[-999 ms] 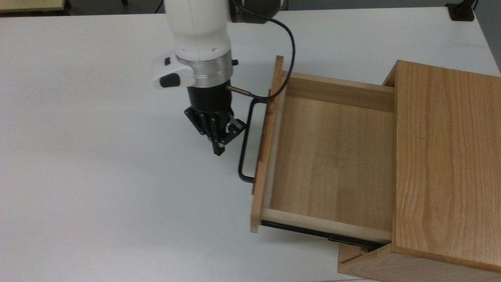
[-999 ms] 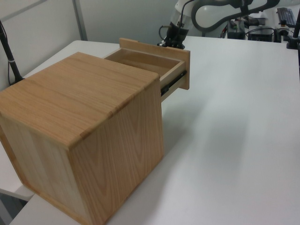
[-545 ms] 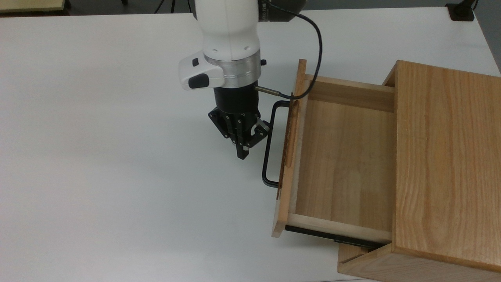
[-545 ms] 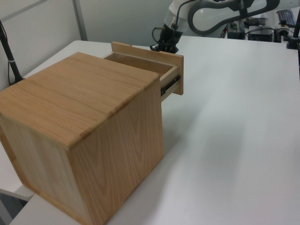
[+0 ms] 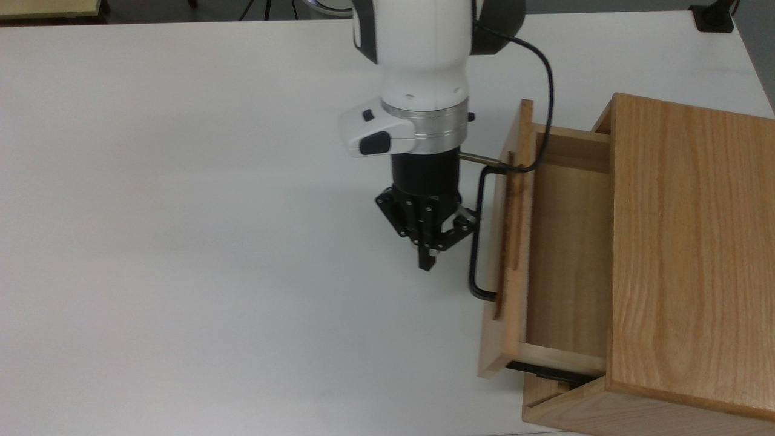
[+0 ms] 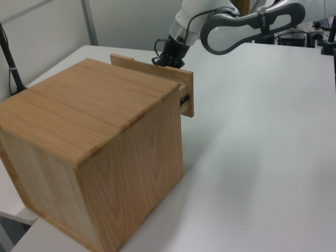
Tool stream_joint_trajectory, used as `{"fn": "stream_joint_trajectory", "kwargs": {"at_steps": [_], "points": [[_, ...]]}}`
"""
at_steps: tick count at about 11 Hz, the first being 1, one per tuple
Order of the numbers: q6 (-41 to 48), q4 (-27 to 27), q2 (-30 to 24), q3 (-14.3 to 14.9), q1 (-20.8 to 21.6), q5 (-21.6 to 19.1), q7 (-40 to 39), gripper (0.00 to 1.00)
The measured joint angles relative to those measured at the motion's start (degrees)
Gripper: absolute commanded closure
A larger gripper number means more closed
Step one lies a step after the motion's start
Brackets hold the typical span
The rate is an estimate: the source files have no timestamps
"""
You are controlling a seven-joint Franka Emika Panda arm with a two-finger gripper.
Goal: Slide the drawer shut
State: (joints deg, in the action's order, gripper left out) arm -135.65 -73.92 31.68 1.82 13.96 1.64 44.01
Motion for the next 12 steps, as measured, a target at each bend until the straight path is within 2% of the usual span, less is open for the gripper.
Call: {"fn": "stream_joint_trajectory", "kwargs": {"at_steps": [2, 8, 12], "points": [[-1.7, 0.2, 0.6, -0.2, 1.5, 0.4, 1.3, 1.00], [-7.8, 1.8, 3.4, -0.3, 4.7, 5.9, 6.9, 1.00], [-7.8, 3.0, 3.8, -0.3, 6.0, 6.4, 7.2, 1.00]]}}
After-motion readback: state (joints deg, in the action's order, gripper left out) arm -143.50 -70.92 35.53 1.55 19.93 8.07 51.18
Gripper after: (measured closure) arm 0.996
